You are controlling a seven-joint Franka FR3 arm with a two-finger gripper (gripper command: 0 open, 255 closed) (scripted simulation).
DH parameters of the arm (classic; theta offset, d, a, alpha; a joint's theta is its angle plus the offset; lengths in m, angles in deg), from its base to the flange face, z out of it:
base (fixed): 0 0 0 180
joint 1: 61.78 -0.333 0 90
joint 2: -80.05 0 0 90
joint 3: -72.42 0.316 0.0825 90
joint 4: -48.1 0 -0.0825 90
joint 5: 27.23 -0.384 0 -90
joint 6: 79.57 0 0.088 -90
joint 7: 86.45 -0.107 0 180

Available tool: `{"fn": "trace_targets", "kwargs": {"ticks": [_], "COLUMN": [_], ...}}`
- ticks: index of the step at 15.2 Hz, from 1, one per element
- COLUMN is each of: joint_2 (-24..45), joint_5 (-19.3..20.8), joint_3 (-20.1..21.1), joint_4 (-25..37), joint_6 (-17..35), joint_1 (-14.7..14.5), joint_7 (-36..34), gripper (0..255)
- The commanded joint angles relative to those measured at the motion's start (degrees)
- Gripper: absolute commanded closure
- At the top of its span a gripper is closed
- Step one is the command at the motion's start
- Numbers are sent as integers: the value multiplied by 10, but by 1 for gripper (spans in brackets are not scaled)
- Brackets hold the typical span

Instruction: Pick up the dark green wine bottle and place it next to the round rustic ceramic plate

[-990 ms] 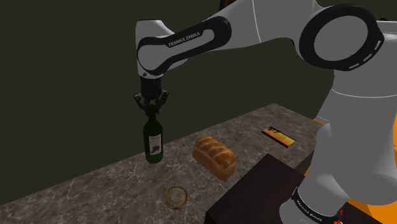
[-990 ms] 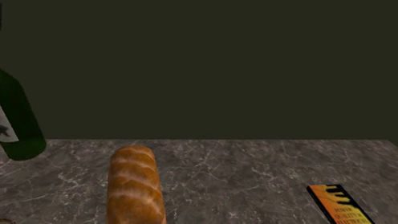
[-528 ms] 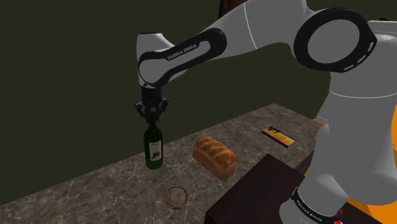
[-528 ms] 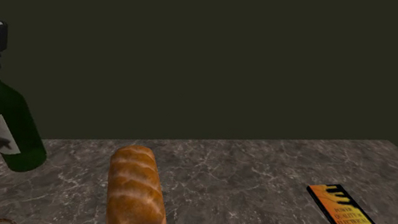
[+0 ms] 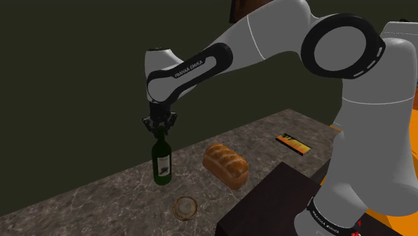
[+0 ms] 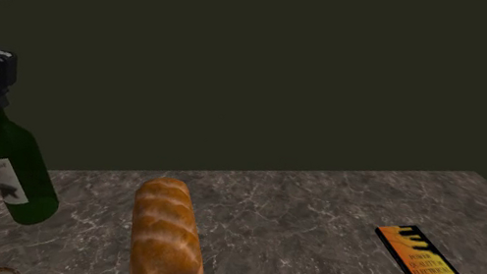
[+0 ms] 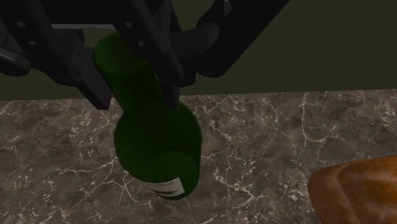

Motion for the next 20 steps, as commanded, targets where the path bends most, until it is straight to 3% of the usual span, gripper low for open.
{"fn": "trace_targets", "kwargs": {"ticks": [1, 6, 7, 12, 16, 20], "joint_2": [1, 1, 1, 1, -34, -34], "joint_5": [0, 0, 0, 0, 2, 2], "joint_3": [0, 0, 0, 0, 0, 0], "joint_4": [-1, -1, -1, -1, 23, 23], "joint_6": [3, 3, 3, 3, -57, -57], "joint_1": [0, 0, 0, 0, -2, -2], "joint_7": [0, 0, 0, 0, -2, -2], "gripper": [255, 255, 0, 0, 0, 0]}}
